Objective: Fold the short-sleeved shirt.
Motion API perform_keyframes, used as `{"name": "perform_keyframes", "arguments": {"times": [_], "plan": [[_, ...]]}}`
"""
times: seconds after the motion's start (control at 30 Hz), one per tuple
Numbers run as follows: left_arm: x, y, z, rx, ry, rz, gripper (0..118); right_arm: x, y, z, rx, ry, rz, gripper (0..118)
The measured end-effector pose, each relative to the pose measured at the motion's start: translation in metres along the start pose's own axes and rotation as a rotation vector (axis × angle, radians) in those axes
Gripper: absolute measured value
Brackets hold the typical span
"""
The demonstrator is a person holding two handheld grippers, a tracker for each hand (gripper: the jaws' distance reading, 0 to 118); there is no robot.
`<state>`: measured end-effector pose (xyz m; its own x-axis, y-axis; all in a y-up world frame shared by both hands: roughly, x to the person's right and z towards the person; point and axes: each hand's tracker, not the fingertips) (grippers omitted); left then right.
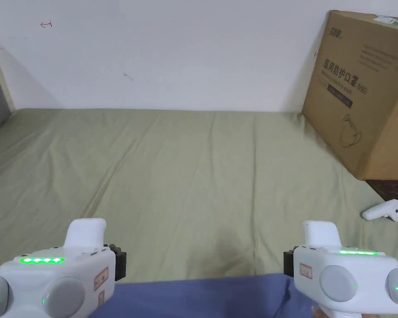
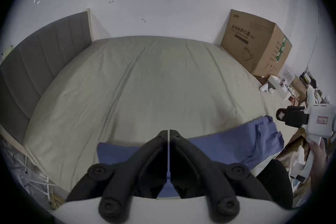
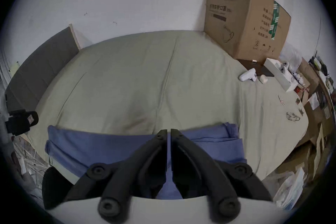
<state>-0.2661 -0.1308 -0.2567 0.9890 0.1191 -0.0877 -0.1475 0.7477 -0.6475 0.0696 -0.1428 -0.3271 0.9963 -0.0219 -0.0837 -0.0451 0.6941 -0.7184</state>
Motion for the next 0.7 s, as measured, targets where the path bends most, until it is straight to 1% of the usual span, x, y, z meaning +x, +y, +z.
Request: {"name": "perform_keyframes", "arguments": {"times": [0.1, 0.17, 0.2, 0.23, 0.27, 0.3, 0.33, 0.4, 0.43, 0.47, 0.5, 0.53, 0.57, 0.6, 0.63, 0.7], "plan": [[-0.005, -0.002, 0.005, -0.003, 0.020, -0.055, 1, -0.003, 0.000, 0.004, 0.001, 0.021, 0.037, 3], [-0.024, -0.001, 0.006, -0.015, 0.008, -0.047, 1, -0.001, 0.003, 0.007, 0.007, 0.037, 0.045, 3], [-0.041, 0.000, 0.006, -0.031, -0.044, 0.000, 1, 0.001, 0.004, 0.011, 0.021, 0.079, 0.028, 3], [-0.060, 0.000, 0.010, -0.051, -0.126, 0.079, 1, 0.005, 0.005, 0.018, 0.033, 0.157, -0.008, 3], [-0.080, 0.001, 0.010, -0.071, -0.208, 0.154, 1, 0.008, 0.007, 0.022, 0.033, 0.202, -0.029, 3], [-0.107, -0.001, 0.009, -0.091, -0.305, 0.258, 1, 0.010, 0.007, 0.026, 0.023, 0.228, -0.029, 3], [-0.132, -0.005, 0.009, -0.096, -0.402, 0.365, 1, 0.010, 0.008, 0.028, 0.015, 0.213, -0.007, 3], [-0.174, -0.015, 0.007, -0.100, -0.567, 0.533, 1, 0.008, 0.012, 0.039, 0.013, 0.182, 0.041, 3], [-0.191, -0.021, 0.004, -0.089, -0.620, 0.584, 1, 0.009, 0.011, 0.040, 0.012, 0.177, 0.043, 3], [-0.208, -0.027, 0.001, -0.082, -0.658, 0.622, 2, 0.011, 0.010, 0.039, 0.008, 0.176, 0.042, 3], [-0.215, -0.034, 0.002, -0.077, -0.664, 0.651, 3, 0.014, 0.009, 0.036, -0.003, 0.180, 0.036, 3], [-0.225, -0.039, -0.003, -0.087, -0.665, 0.663, 6, 0.015, 0.008, 0.033, -0.014, 0.178, 0.027, 3], [-0.236, -0.045, -0.009, -0.102, -0.658, 0.674, 14, 0.016, 0.006, 0.030, -0.029, 0.169, 0.013, 3], [-0.242, -0.050, -0.015, -0.118, -0.647, 0.669, 19, 0.018, 0.005, 0.028, -0.044, 0.159, 0.002, 3], [-0.243, -0.054, -0.021, -0.143, -0.634, 0.655, 19, 0.019, 0.003, 0.025, -0.057, 0.153, -0.008, 3], [-0.247, -0.066, -0.036, -0.214, -0.625, 0.623, 92, 0.018, 0.004, 0.023, -0.079, 0.155, -0.020, 3]]}}
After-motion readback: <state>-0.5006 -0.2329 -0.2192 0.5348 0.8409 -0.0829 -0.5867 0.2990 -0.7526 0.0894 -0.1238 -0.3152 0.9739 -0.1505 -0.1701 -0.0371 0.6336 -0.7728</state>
